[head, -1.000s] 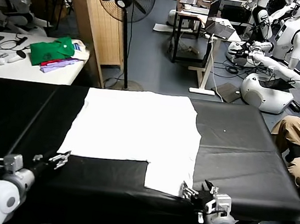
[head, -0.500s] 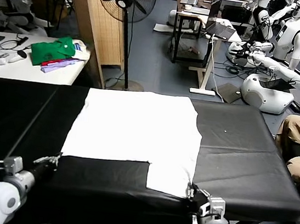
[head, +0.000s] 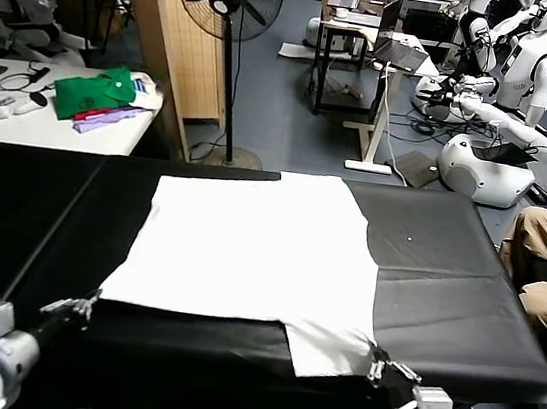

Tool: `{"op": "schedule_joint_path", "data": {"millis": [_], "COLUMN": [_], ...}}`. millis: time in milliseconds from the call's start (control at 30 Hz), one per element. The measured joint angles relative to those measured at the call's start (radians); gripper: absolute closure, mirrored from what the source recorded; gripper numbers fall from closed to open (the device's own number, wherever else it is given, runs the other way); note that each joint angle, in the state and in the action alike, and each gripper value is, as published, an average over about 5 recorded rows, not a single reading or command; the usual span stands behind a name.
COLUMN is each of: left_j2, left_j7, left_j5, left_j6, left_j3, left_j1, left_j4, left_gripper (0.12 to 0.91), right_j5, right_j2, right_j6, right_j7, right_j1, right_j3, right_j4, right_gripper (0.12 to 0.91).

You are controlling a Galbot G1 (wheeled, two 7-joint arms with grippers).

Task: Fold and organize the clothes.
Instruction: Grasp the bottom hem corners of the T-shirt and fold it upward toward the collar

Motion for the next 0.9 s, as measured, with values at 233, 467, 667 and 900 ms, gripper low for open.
{"op": "schedule_joint_path", "data": {"millis": [233,467,667,900], "left_j2": [-0.029,-0.079,-0.086,-0.087], "left_j7": [0.011,0.017,0.032,0.038], "left_j5": [0.026,0.114,0.202,0.269], "left_j6": [-0.058,-0.094,-0.113,-0.113], "left_j3": [-0.013,0.075,0.155,0.228], "left_j1": [-0.059,-0.233,-0.35,-0.453], "left_j4": [0.004,0.116,0.233,0.331], "left_gripper": [0.904,0.904,0.904,0.896], "right_j5": [0.014,-0.011,-0.073,-0.078], "right_j2": [-0.047,-0.103,-0.109,-0.12], "right_j6": [0.163,0.25,0.261,0.25], "right_j7": [-0.041,-0.107,-0.133,-0.168], "right_j1": [0.239,0.459,0.578,0.595], "right_j3": [-0.062,-0.149,-0.217,-0.221], "right_j4": [-0.228,-0.465,-0.604,-0.631], "right_gripper": [0.905,0.905,0.905,0.842]}}
